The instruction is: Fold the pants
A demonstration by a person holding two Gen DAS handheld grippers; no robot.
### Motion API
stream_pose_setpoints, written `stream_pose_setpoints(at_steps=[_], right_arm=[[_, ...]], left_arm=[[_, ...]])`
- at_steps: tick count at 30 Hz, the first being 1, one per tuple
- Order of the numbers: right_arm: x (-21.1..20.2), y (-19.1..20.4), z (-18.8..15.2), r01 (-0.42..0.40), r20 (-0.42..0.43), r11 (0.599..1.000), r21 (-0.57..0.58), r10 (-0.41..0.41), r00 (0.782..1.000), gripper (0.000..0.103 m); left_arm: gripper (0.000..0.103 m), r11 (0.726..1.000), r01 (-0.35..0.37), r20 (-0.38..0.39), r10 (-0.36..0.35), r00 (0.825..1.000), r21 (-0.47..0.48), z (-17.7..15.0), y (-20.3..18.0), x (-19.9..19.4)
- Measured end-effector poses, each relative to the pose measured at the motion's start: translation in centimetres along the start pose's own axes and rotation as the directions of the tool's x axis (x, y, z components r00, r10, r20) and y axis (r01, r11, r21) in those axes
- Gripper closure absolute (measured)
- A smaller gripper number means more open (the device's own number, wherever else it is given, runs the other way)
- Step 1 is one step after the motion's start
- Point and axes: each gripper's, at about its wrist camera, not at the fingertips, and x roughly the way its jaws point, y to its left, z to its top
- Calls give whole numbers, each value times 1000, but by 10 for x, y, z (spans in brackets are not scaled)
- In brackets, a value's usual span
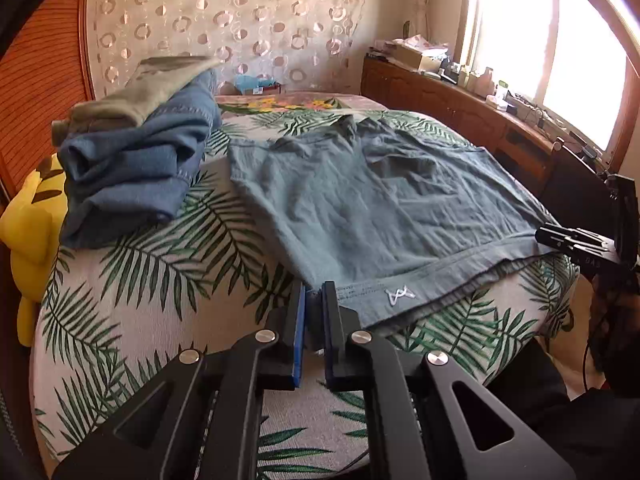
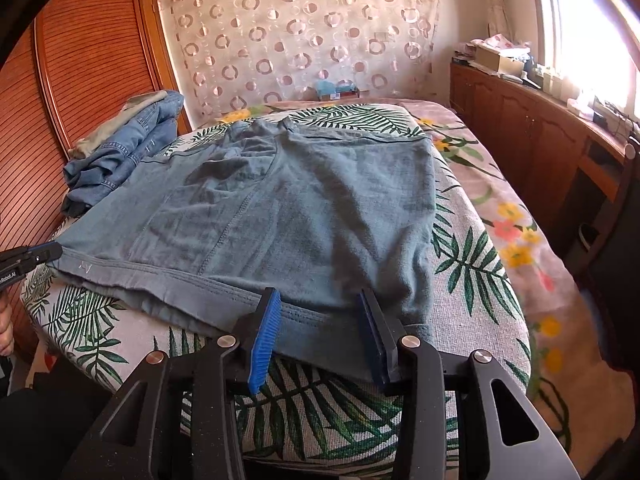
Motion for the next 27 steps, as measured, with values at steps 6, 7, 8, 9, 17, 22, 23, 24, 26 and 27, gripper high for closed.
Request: stream_pose_setpoints(at_steps=[6, 7, 8, 9, 17, 22, 23, 24, 26, 27], right_arm=[[-4, -6, -1, 15, 9, 1000, 21, -16, 1000, 62], [-5, -7, -2, 15, 12, 1000, 23, -15, 1000, 62], [-7, -7, -3, 14, 15, 1000, 26, -14, 1000, 62], [-8, -8, -3, 12, 18, 1000, 28, -13, 1000, 62], [-13, -9, -11, 0, 32, 999, 48, -2, 1000, 62], [-16, -11, -12, -10, 42, 998, 56, 7, 999, 62], [-17, -12, -13, -10, 45, 998, 58, 7, 999, 62], [-18, -13, -13, -10, 49, 998, 59, 7, 999, 62], [-20, -14, -14, -8, 57, 998, 66, 5, 998, 62], [-21, -15, -15, -7, 59, 998, 69, 3, 998, 62]], left_arm=[[95, 997, 33, 19, -34, 999, 66, 19, -19, -1], [95, 996, 39, 19, -41, 999, 78, 21, -23, 0], [95, 995, 43, 20, -45, 999, 87, 24, -26, 1], [95, 994, 49, 22, -52, 998, 98, 27, -31, 2], [96, 978, 111, 29, -118, 993, 178, 53, -65, 11], [96, 962, 137, 25, -147, 989, 235, 68, -90, 16], [96, 959, 142, 26, -152, 988, 244, 71, -94, 17], [96, 958, 146, 27, -158, 987, 247, 74, -97, 17], [96, 954, 157, 30, -170, 985, 257, 79, -103, 17], [96, 952, 161, 31, -175, 984, 260, 82, -107, 16]])
